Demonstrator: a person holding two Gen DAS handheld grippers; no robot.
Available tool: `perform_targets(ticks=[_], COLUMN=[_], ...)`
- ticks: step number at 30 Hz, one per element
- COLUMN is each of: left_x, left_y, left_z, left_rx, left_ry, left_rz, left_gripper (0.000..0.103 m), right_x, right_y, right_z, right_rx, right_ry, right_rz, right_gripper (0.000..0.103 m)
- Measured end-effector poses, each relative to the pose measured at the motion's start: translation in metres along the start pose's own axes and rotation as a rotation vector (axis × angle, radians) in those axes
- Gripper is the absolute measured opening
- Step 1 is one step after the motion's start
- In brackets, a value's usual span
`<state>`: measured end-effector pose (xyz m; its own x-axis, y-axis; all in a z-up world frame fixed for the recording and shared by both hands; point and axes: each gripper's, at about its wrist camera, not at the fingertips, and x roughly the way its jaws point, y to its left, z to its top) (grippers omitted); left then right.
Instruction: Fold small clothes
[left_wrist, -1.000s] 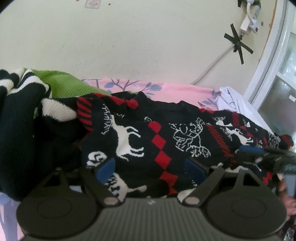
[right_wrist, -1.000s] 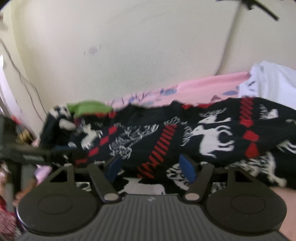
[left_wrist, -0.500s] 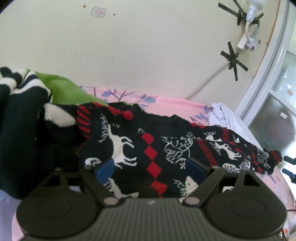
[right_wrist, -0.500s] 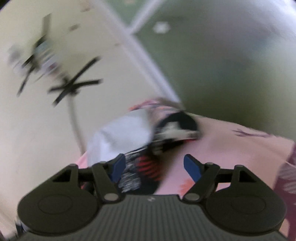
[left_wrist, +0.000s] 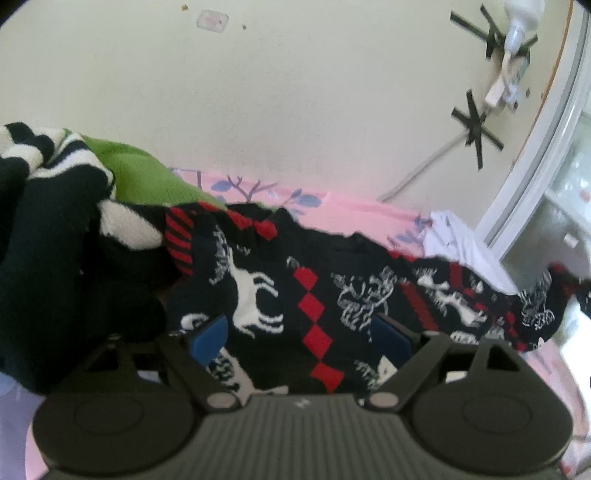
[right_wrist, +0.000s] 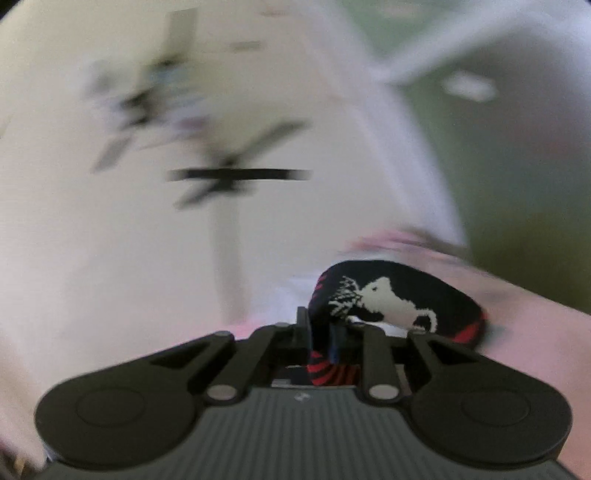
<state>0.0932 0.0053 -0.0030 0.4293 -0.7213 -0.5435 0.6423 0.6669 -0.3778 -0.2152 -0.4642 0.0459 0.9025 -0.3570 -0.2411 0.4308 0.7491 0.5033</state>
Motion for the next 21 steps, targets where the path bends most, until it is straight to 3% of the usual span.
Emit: perform_targets(ticks=[5, 7, 8, 10, 14, 21], left_x=[-0.014, -0.017, -0.017, -0.017, -0.016, -0.011], left_y=[0.004, 0.007, 0.009, 0.012, 0.015, 0.000], left_z=[0.006, 0.007, 0.008, 0.009, 0.010, 0.004], left_rx=[-0.033, -0.044, -0.051, -0.062, -0.088, -0.027], left_ry=[-0.053, -0.060, -0.062, -0.059, -0.058, -0.045], left_rz=[-0.037, -0.047, -0.049, -0.043, -0.058, -0.059], left_gripper=[0.087, 0.088, 0.089, 0.089, 0.089, 0.089], right_x=[0.025, 0.043, 0.052, 0.057, 0.031, 0.026], right_y=[0.131, 0.176, 0.196, 0.219, 0.203, 0.106], right_z=[-0.026, -0.058, -0.078, -0.113, -0.142, -0.093], right_rx=[-0.206, -0.291, -0.365, -0.492, -0.631, -0.420], right_ry=[0.066, 0.150, 0.231, 0.337, 0.319, 0.259], right_rz=[0.263, 0.361, 0.401, 0.459, 0.469, 0.203], right_gripper=[0.021, 0.037, 0.057, 0.059, 0.059, 0.060])
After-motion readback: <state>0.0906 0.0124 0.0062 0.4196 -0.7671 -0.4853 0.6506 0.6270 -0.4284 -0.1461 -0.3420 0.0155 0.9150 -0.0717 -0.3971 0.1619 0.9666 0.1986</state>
